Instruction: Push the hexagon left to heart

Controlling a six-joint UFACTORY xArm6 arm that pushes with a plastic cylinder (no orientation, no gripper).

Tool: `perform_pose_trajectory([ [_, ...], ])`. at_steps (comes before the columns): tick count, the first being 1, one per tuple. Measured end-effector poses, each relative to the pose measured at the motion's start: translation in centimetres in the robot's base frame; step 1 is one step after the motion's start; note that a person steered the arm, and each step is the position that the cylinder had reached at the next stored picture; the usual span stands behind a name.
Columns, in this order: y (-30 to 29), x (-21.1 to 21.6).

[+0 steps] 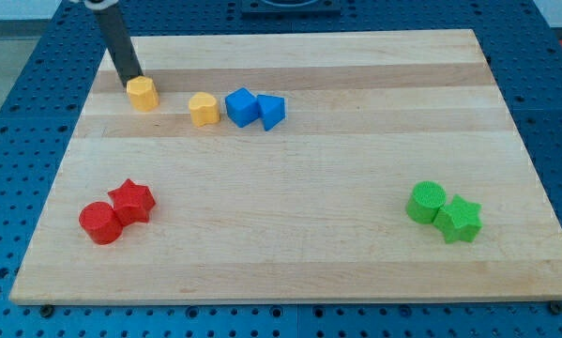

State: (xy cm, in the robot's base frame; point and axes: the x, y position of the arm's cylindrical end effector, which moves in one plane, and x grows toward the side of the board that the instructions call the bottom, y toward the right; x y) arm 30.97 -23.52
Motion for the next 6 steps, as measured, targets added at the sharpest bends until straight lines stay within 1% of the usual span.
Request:
perform_pose_trajectory([
  [1,-0.6,-1.4],
  [2,-2.1,-1.9],
  [3,0.1,0.9],
  [4,4.0,2.8],
  [5,4.5,2.8],
  [6,0.8,2.2],
])
